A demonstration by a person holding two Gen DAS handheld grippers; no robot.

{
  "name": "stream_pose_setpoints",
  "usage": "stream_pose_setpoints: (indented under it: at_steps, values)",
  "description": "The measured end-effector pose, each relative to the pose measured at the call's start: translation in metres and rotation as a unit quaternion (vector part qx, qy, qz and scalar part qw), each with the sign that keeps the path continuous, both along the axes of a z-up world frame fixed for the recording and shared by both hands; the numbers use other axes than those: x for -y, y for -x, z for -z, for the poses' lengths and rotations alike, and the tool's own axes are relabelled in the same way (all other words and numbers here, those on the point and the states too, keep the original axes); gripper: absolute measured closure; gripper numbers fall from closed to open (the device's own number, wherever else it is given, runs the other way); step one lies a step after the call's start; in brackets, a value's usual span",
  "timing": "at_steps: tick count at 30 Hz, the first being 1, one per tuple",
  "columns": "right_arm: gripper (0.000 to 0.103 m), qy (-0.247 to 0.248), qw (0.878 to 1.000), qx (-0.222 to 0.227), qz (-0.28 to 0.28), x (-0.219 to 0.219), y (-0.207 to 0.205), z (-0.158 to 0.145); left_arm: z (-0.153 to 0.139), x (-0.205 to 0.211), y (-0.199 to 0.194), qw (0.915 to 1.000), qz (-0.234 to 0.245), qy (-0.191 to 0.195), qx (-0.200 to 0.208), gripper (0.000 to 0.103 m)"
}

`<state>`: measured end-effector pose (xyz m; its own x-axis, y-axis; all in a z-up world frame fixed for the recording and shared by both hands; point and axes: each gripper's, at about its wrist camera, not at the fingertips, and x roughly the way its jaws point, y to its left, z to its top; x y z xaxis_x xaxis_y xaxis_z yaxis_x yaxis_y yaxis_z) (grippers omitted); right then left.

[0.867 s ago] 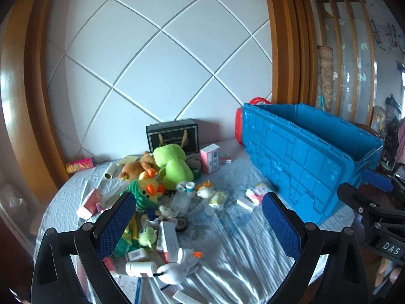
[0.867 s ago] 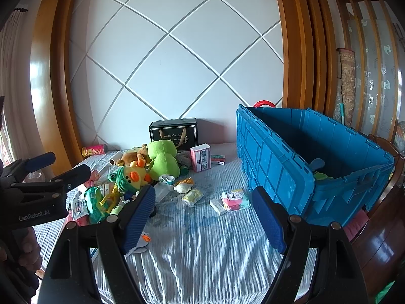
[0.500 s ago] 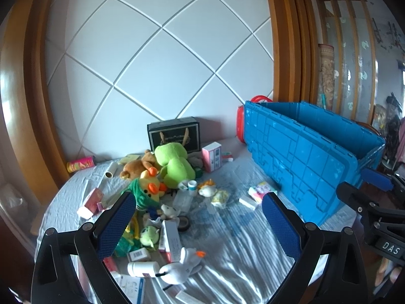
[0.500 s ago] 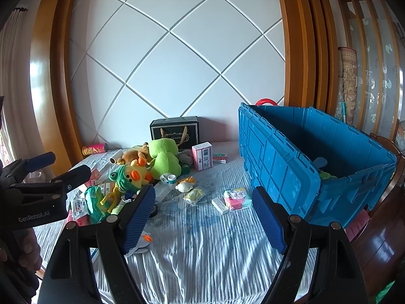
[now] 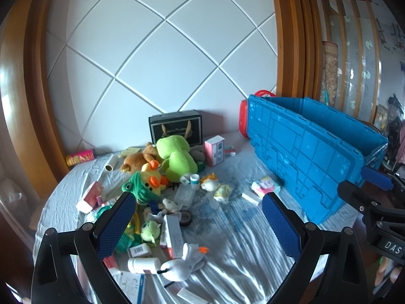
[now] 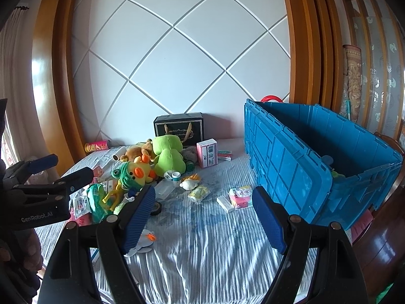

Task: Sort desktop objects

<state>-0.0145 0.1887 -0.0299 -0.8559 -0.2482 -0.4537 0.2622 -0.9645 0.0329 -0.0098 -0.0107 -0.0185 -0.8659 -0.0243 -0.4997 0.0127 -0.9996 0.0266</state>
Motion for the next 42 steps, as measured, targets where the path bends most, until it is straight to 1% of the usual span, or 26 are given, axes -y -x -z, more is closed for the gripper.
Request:
stream_pose_setpoints:
  at_steps: [2, 6, 12, 14, 17, 21, 24, 30, 36, 42]
  values:
    - [0.024, 0.001, 1.0, 0.004, -0.003, -0.001, 0.001, 0.003, 0.004, -0.002, 0.001, 1.0, -0.006, 0.004, 0.002, 0.002]
    - [0.024, 0.001, 1.0, 0.01, -0.012, -0.004, 0.005, 0.006, 0.008, -0.007, 0.003, 0.9999, -0.01, 0.0, 0.009, 0.002]
    - [0.024, 0.003, 0.999, 0.004, -0.031, -0.013, 0.014, 0.0, 0.011, -0.011, 0.011, 0.9988, -0.038, -0.02, 0.024, 0.002]
    - [0.024, 0.006, 0.999, 0.007, -0.036, -0.019, 0.018, 0.0, 0.014, -0.014, 0.013, 0.9984, -0.039, -0.032, 0.028, 0.002]
    - [0.024, 0.01, 0.999, 0.014, -0.042, -0.026, 0.025, 0.002, 0.017, -0.024, 0.014, 0.9986, -0.032, -0.026, 0.034, 0.002]
    - [0.024, 0.01, 0.998, 0.022, -0.052, -0.034, 0.033, 0.008, 0.017, -0.031, 0.015, 0.9976, -0.06, -0.022, 0.024, 0.002]
    - [0.024, 0.009, 0.998, 0.029, -0.058, -0.04, 0.038, 0.014, 0.023, -0.032, 0.019, 0.9959, -0.08, -0.024, 0.034, 0.002]
    - [0.024, 0.011, 0.997, 0.04, -0.067, -0.053, 0.048, 0.028, 0.041, -0.04, 0.022, 0.9936, -0.098, -0.025, 0.049, 0.002]
    - [0.024, 0.002, 0.996, 0.051, -0.079, -0.052, 0.054, 0.04, 0.055, -0.041, 0.024, 0.9912, -0.115, -0.025, 0.06, 0.002]
    - [0.024, 0.002, 0.994, 0.066, -0.087, -0.042, 0.065, 0.051, 0.068, -0.029, 0.028, 0.9866, -0.143, -0.02, 0.076, 0.002]
